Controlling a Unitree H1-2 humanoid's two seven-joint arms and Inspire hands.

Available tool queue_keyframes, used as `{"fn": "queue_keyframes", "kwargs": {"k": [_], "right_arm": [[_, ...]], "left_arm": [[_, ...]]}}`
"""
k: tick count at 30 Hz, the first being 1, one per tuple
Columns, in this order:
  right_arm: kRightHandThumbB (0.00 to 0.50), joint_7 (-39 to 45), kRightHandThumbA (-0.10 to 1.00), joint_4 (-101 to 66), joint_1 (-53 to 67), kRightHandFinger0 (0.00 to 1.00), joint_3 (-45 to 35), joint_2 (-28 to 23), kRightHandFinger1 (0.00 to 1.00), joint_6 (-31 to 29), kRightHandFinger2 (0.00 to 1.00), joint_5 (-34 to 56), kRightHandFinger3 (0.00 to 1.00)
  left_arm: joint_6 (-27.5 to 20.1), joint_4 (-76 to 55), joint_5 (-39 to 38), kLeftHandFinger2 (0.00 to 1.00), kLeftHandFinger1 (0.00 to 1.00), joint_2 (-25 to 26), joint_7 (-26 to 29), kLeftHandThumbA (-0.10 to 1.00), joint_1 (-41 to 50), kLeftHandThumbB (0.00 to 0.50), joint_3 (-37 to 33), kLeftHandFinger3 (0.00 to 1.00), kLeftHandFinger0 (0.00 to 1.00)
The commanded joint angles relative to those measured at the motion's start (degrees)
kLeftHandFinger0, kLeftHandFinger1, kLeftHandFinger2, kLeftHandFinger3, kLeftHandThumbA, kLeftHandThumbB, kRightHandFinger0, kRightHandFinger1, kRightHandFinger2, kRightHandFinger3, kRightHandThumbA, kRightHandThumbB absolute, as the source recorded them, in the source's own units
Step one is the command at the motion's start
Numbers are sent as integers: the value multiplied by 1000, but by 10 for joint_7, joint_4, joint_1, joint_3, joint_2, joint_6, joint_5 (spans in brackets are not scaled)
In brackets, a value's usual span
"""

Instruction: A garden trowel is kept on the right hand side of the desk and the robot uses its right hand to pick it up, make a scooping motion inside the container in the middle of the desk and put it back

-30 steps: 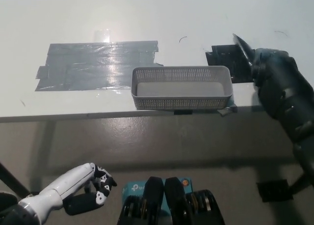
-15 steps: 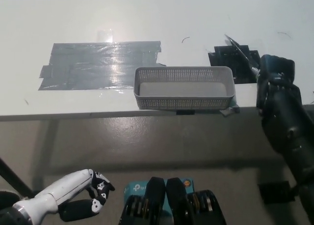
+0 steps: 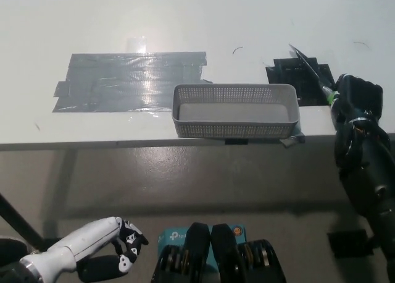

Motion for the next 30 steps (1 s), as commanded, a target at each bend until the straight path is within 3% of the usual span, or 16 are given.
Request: {"fn": "queue_keyframes", "kwargs": {"k": [1,4,5,8,9,11,12,13,16,17,18,19,23,25,27,30], "right_arm": [[0,-17,-100,22,15,0,25,-42,302,-40,666,25,258],[0,-2,-100,2,6,1,44,-60,309,-46,637,28,405],[0,-5,-79,-5,4,169,45,-66,461,-49,734,32,536],[0,-3,-100,-9,-4,0,52,-75,143,-61,326,43,363],[0,4,33,-19,-12,0,55,-80,25,-55,219,44,278],[0,1,7,-16,-20,0,57,-81,43,-57,352,49,264],[0,-4,152,-20,-27,0,53,-87,104,-64,408,56,238],[0,-2,310,-23,-31,0,54,-88,87,-61,385,56,263],[0,-20,456,-17,-48,1,54,-94,73,-68,326,60,263],[0,-16,221,-20,-53,0,57,-100,19,-71,255,59,295],[0,-10,121,-28,-56,0,54,-102,4,-71,163,65,233],[0,-9,-85,-34,-62,0,54,-107,0,-71,118,65,189],[0,-24,-100,-25,-84,0,52,-112,47,-85,446,73,151],[0,-14,-100,-38,-93,0,50,-120,61,-84,442,76,199],[0,-16,-100,-35,-97,0,47,-124,20,-95,365,87,117],[0,-19,-100,-35,-102,0,50,-127,41,-92,418,85,143]], "left_arm": [[4,-11,13,739,646,19,-15,673,-23,64,-2,851,626],[6,-11,13,743,653,22,-20,698,-28,54,-3,864,635],[7,-13,17,731,638,22,-20,693,-29,57,-5,861,618],[7,-15,18,724,631,23,-20,643,-24,43,-3,852,605],[9,-16,20,712,613,22,-18,620,-21,51,-1,850,584],[9,-17,17,713,616,22,-19,620,-18,47,1,851,585],[7,-16,17,713,619,20,-19,621,-18,41,1,850,588],[10,-18,18,719,628,21,-20,634,-16,37,1,855,598],[11,-20,15,718,626,18,-19,630,-12,34,3,849,597],[4,-18,11,698,606,16,-16,602,-11,32,6,824,576],[4,-16,9,695,603,15,-16,600,-11,36,6,821,572],[6,-15,9,711,623,15,-17,636,-12,47,6,833,591],[14,-21,14,736,651,20,-20,697,-4,62,7,858,629],[15,-20,17,741,659,21,-21,709,-4,67,6,862,640],[14,-21,13,736,649,19,-20,676,-3,58,8,857,629],[15,-20,15,730,647,19,-22,687,-4,57,6,854,626]]}}
